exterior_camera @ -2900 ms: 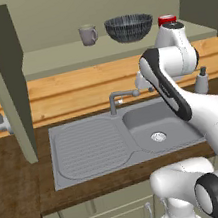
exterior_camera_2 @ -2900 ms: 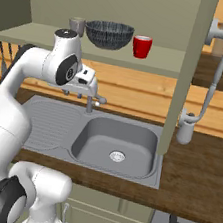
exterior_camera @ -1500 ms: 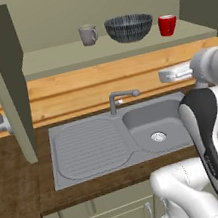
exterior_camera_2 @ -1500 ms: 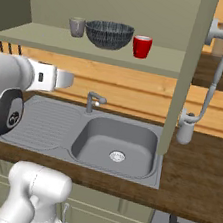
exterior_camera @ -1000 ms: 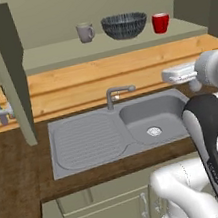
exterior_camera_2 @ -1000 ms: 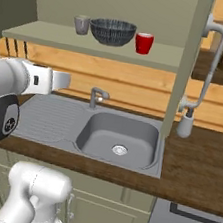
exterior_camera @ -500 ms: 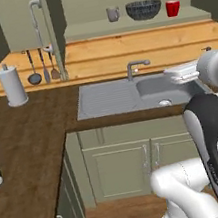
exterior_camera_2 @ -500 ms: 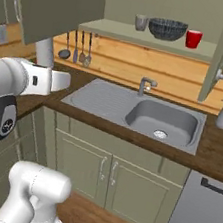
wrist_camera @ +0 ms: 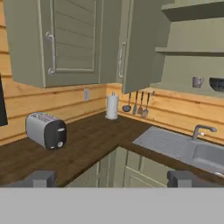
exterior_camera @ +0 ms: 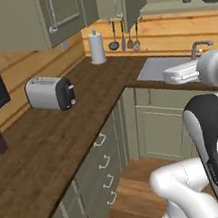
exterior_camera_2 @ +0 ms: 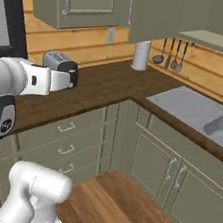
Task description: Gather all objects into one cabinet and sort the glasses and bowls to opposite sides.
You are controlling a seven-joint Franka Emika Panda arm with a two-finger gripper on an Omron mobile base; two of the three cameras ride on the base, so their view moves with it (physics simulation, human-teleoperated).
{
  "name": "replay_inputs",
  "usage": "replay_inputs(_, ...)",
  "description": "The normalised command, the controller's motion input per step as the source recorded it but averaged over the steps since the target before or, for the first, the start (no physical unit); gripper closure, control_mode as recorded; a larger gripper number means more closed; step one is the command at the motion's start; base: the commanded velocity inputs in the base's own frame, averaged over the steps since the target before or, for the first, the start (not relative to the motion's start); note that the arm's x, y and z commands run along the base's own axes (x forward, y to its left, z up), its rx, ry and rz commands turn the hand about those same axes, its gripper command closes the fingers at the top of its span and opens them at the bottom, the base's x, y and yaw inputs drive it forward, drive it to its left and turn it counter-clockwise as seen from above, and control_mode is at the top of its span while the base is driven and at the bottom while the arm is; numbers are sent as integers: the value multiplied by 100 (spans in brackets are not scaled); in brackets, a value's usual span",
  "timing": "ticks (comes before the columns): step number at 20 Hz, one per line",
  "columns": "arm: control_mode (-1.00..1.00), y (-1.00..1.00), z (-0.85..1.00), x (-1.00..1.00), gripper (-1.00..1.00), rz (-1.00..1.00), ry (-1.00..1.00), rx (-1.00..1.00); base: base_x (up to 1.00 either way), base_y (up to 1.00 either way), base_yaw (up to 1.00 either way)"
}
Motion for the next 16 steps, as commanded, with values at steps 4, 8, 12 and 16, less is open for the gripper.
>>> replay_inputs(4, 100, 0, 0, 0, -100, 0, 0, 0, -100, 0, 62)
replay_inputs(8, 100, 0, 0, 0, -100, 0, 0, 0, -100, 0, 54)
replay_inputs(12, 100, 0, 0, 0, -100, 0, 0, 0, -100, 9, 47)
replay_inputs(16, 100, 0, 0, 0, -100, 0, 0, 0, -100, 34, 38)
